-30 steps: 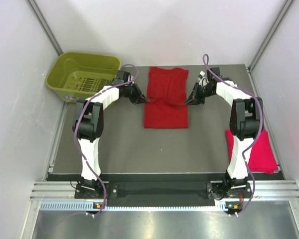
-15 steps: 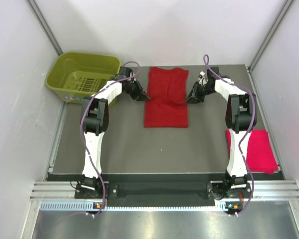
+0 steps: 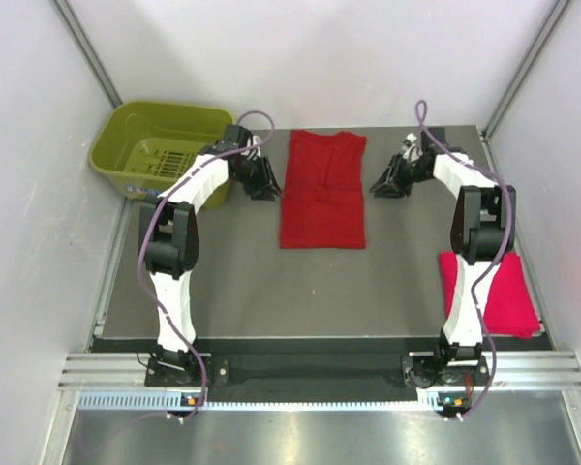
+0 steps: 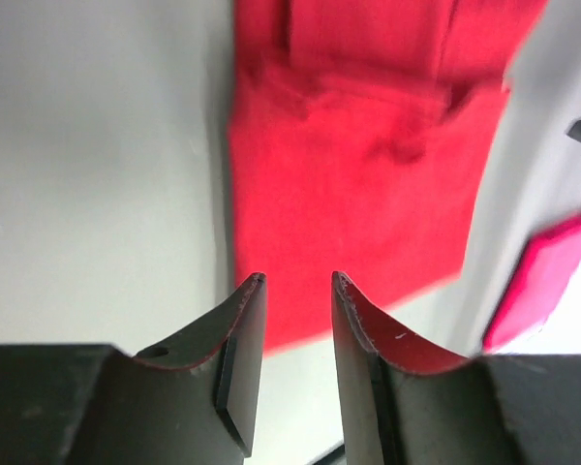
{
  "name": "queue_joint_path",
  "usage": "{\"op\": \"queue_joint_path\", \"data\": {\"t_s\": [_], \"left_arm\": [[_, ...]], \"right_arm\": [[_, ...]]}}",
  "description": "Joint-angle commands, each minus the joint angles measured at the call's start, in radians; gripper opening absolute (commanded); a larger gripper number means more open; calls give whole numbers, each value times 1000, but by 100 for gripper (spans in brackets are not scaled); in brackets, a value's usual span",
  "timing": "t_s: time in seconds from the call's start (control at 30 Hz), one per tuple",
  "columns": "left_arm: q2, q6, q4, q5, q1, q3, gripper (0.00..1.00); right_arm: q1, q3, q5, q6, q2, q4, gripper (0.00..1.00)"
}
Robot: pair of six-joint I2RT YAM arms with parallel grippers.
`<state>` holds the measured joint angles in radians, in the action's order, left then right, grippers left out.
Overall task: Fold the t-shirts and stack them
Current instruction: Fold the tshirt
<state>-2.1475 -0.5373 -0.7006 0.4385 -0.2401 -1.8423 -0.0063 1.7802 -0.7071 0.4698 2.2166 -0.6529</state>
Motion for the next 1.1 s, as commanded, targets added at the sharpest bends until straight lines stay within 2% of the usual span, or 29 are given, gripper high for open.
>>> {"op": "queue_joint_path", "data": {"t_s": [0.0, 0.03, 0.2, 0.33, 0.5, 0.77, 0.93, 1.07], "left_arm": [[110, 39, 134, 85, -62, 130, 38], [124, 25, 144, 75, -74, 149, 37], [159, -30, 272, 5, -149, 233, 32], [161, -84, 322, -3, -185, 273, 29], [189, -59, 316, -55, -202, 301, 28], [201, -20, 274, -32, -202, 325, 28], [195, 0, 250, -18, -200, 315, 28], [187, 11, 214, -24, -200, 289, 29]], "right_arm": [[92, -137, -51, -1, -158, 114, 28], [120, -203, -60, 13, -187, 193, 28], [198, -300, -63, 163, -196, 399, 24], [276, -280, -57, 253, -120, 495, 14], [302, -246, -63, 377, -29, 640, 10], [286, 8, -60, 414, 198, 639, 9], [256, 211, -74, 395, 331, 563, 11], [235, 268, -72, 391, 336, 521, 12]]}}
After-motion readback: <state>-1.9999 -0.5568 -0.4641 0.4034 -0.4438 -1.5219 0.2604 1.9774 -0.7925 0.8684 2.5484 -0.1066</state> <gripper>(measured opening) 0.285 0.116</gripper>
